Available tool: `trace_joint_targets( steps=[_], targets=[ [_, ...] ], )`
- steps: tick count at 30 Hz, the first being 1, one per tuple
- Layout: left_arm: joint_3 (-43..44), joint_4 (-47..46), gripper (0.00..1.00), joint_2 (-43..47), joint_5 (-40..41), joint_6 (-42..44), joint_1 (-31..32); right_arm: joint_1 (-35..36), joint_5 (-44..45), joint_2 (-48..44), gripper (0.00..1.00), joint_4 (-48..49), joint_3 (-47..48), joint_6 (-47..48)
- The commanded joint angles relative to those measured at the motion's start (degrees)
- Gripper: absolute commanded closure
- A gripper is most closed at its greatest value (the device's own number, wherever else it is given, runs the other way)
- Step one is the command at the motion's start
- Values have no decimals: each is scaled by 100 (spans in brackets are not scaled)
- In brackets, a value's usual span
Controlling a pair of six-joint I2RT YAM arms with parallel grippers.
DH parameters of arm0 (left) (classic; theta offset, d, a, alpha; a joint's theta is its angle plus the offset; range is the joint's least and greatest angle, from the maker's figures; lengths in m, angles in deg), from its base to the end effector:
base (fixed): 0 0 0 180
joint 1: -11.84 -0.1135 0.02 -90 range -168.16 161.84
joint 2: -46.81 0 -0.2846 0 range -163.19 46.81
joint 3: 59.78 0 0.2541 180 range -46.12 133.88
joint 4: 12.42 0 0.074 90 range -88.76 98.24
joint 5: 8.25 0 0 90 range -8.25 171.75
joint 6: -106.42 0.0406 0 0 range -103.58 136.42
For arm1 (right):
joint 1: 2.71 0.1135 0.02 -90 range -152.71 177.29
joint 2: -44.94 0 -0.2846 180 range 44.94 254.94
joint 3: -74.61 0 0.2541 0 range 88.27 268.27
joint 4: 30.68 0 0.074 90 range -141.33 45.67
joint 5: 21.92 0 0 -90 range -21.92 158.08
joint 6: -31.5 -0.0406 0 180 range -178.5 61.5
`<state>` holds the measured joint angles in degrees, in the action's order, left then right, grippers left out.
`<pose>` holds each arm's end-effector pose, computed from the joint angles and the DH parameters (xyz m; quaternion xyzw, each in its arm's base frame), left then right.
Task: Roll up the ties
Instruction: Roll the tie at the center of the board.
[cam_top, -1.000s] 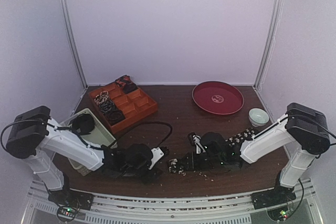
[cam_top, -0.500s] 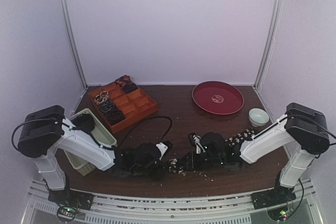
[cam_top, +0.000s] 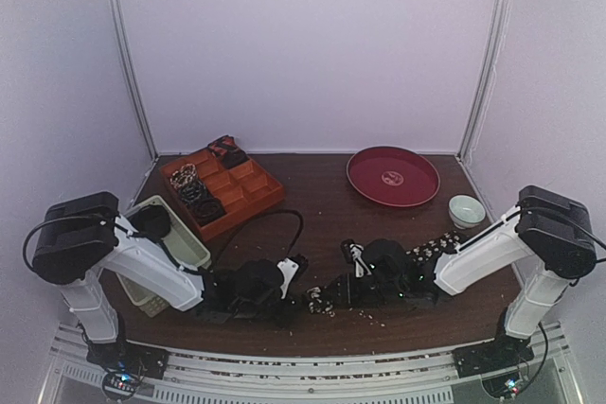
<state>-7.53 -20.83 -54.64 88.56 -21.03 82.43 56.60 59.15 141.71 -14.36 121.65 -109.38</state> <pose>0.1139 -0.3088 0.1254 0.2351 0.8770 -0.3046 0.2879 0.1544 0.2724 0.1394 -0.1013 0.8728 0.4268 0.2142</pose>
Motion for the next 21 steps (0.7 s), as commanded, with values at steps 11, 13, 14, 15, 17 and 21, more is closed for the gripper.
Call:
trace_joint_targets(
  steps=[11, 13, 14, 15, 17, 21],
  targets=[
    [114, 1062, 100, 594, 474, -683, -203, -16, -323, 142, 75, -238, -28, -98],
    [36, 1204, 100, 682, 261, -842, -191, 20, -444, 202, 75, -89, -7, -294],
    [-14, 1231, 100, 700, 142, -945, -187, 30, -472, 224, 75, 14, -20, -439],
    [-92, 1170, 100, 705, 27, -1048, -159, 54, -508, 251, 75, 142, -28, -580],
    [-238, 935, 100, 692, -214, -1168, -126, 118, -567, 315, 75, 399, -39, -873],
    [-317, 657, 100, 583, -706, -1378, -85, 242, -589, 566, 75, 835, 13, -1336]
  ],
)
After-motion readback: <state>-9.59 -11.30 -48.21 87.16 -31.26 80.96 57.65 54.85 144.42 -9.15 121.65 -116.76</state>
